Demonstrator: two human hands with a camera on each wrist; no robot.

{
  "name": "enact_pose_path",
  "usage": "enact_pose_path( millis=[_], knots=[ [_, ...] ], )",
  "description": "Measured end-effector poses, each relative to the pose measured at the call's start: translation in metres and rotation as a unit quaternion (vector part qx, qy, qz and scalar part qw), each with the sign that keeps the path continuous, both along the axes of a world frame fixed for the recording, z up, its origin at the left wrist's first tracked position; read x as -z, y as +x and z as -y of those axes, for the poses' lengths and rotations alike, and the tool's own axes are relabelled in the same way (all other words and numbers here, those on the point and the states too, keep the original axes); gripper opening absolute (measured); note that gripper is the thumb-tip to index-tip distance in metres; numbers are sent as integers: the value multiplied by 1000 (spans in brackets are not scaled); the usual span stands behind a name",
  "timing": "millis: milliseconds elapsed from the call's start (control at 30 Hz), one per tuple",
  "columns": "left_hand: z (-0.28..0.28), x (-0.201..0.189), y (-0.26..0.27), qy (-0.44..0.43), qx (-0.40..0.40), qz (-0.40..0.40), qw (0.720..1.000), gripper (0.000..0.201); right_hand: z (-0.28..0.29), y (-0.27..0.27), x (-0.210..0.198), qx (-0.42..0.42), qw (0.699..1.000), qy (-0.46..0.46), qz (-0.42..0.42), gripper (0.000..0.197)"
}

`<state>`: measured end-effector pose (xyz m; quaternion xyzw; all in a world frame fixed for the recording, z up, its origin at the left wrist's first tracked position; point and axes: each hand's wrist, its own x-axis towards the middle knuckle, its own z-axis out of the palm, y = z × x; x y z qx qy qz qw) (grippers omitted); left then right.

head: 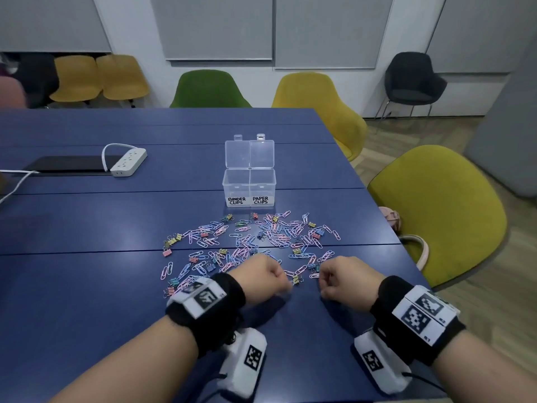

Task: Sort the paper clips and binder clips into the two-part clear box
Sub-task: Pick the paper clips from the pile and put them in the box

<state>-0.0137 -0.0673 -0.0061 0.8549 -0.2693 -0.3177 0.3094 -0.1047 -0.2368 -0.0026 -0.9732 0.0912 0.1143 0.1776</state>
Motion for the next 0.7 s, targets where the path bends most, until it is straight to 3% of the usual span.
enact_pose_path(
  millis=[33,67,133,200,267,467,500,567,700],
  knots=[
    [-5,-3,2,-66,-57,-94,992,25,-1,1,-1,7,1000,14,15,25],
    [-9,-6,4,-137,-115,-192,965,27,-2,3,-1,15,999,33,31,26],
    [-16,-11,12,-258,-208,-360,872,30,-6,6,-1,29,995,75,60,26],
    [-25,-14,22,-340,-247,-468,777,25,-12,11,-1,47,990,109,82,24],
    [-32,-11,30,-394,-281,-516,707,21,-14,15,1,66,985,128,96,23],
    [-46,2,36,-482,-435,-560,515,15,-19,25,9,102,975,168,100,25],
    [-47,3,35,-484,-443,-563,502,12,-22,27,9,96,978,162,91,22],
    [-47,4,30,-482,-450,-558,504,7,-29,31,9,71,987,130,67,16],
    [-45,2,23,-466,-439,-538,548,6,-47,39,3,10,999,22,30,6]
  ],
)
